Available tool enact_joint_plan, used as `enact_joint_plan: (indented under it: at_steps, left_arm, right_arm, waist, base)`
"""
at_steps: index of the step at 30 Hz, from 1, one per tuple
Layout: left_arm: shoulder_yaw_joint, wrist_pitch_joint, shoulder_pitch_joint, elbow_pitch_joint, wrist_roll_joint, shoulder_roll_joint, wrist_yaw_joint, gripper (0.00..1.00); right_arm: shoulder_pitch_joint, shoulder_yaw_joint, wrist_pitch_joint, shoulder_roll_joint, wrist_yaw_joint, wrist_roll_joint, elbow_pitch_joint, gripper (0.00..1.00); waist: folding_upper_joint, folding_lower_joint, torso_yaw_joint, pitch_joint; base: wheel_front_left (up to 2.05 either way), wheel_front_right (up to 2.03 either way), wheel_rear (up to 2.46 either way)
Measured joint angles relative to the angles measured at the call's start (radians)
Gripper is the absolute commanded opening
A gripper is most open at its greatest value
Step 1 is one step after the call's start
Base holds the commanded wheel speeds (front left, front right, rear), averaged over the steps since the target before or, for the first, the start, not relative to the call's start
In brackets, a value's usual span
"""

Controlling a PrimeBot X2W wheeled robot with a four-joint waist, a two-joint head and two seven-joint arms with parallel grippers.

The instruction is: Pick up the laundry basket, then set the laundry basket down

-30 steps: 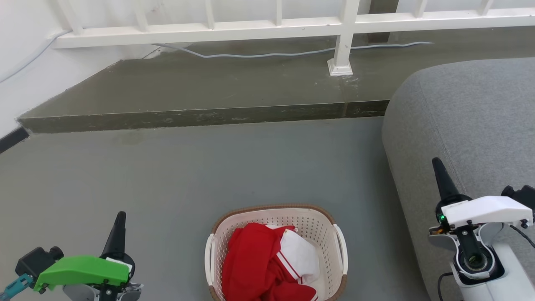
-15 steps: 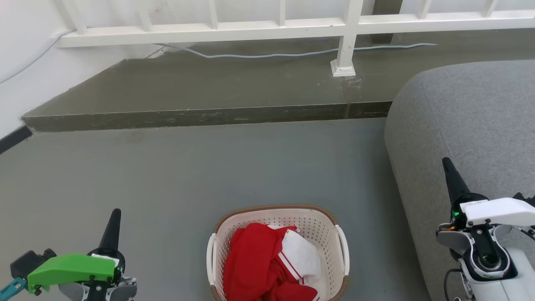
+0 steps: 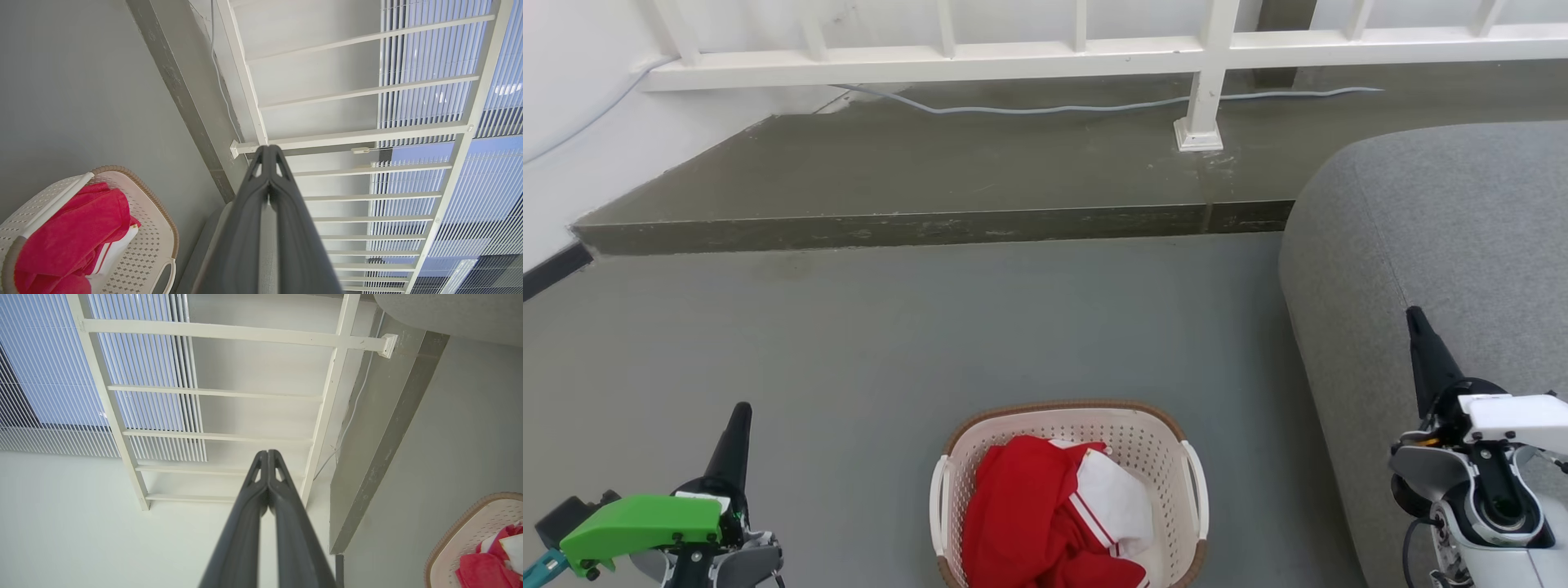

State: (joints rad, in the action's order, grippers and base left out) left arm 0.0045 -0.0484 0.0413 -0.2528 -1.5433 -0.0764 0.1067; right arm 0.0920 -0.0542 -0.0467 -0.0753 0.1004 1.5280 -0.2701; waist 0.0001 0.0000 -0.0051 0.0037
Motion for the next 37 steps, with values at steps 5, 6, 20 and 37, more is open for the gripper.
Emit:
enact_joint_plan:
  at_steps: [5,6,20,37]
  left_arm:
    - [0.018,-0.014,0.001,-0.01,-0.054,0.003,0.008,0.0]
    - [0.023,-0.019,0.001,-0.013,-0.064,0.004,0.009,0.0]
    - [0.029,-0.023,0.005,-0.025,-0.09,0.008,0.016,0.0]
    - [0.03,-0.023,0.011,-0.026,-0.09,0.008,0.016,0.0]
  right_arm:
    - [0.0,-0.021,-0.017,0.006,0.011,0.061,-0.003,0.0]
    - [0.0,-0.027,-0.021,0.007,0.014,0.073,-0.004,0.0]
    - [0.0,-0.039,-0.029,0.01,0.014,0.105,-0.01,0.0]
    - [0.0,-0.04,-0.029,0.01,0.016,0.105,-0.012,0.0]
  waist:
    - [0.0,0.0,0.003,-0.001]
    - [0.0,0.0,0.004,-0.001]
    - [0.0,0.0,0.005,-0.001]
    - [0.0,0.0,0.005,-0.001]
  base:
    - [0.0,0.0,0.0]
    - [0.0,0.0,0.0]
    - [0.0,0.0,0.0]
    - [0.0,0.0,0.0]
